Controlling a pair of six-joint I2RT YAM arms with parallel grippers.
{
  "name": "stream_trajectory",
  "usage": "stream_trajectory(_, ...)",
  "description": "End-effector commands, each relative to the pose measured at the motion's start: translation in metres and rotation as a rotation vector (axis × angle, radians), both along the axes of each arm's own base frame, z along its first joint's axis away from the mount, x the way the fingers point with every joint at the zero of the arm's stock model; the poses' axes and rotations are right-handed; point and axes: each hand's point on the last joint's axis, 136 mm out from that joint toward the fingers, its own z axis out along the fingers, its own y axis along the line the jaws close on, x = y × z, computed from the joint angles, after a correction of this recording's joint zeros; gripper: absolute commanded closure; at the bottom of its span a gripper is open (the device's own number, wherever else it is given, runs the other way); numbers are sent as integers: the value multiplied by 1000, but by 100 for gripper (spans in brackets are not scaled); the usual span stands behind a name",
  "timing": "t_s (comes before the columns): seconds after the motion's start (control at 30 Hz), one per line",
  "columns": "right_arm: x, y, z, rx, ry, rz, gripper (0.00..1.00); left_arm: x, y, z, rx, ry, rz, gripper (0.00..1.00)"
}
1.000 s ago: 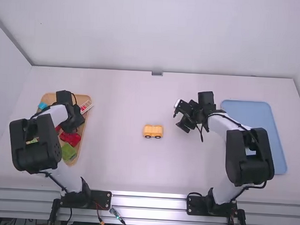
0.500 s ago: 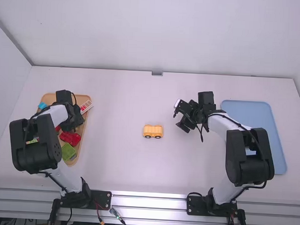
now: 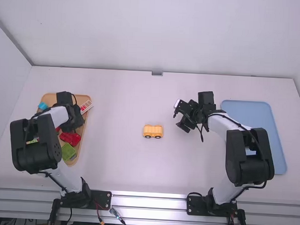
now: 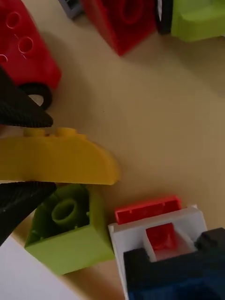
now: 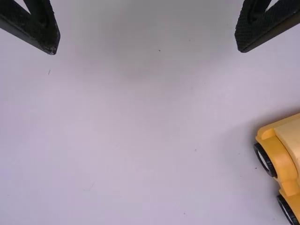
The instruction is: Assemble lego blocks to make yellow taxi
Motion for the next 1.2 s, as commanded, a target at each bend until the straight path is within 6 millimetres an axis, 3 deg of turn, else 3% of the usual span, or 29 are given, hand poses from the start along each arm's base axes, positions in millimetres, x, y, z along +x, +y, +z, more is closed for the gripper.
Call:
stream_trajectory(0.0, -2, 2, 4, 14, -2, 3, 1, -7, -2, -9, -5, 33, -8, 68)
stream_trajectory(0.17, -2, 2, 4, 15, -2, 5, 1, -7, -2, -13, 0, 16, -5, 60)
stream_trajectory(0.47, -1, 2, 4, 16, -9, 5, 1, -7, -4, -16, -4, 5, -8, 62)
stream_trajectory(0.9, 0, 2, 5, 20, -7, -5, 1, 1, -9, -15, -27, -24, -51, 87)
stream_trajectory(1.03, 0, 2, 5, 21, -8, -5, 1, 4, -8, -14, -23, -37, -49, 88)
stream_trajectory(1.17, 0, 2, 5, 20, -8, -5, 1, 10, -5, -9, -26, -85, 18, 98)
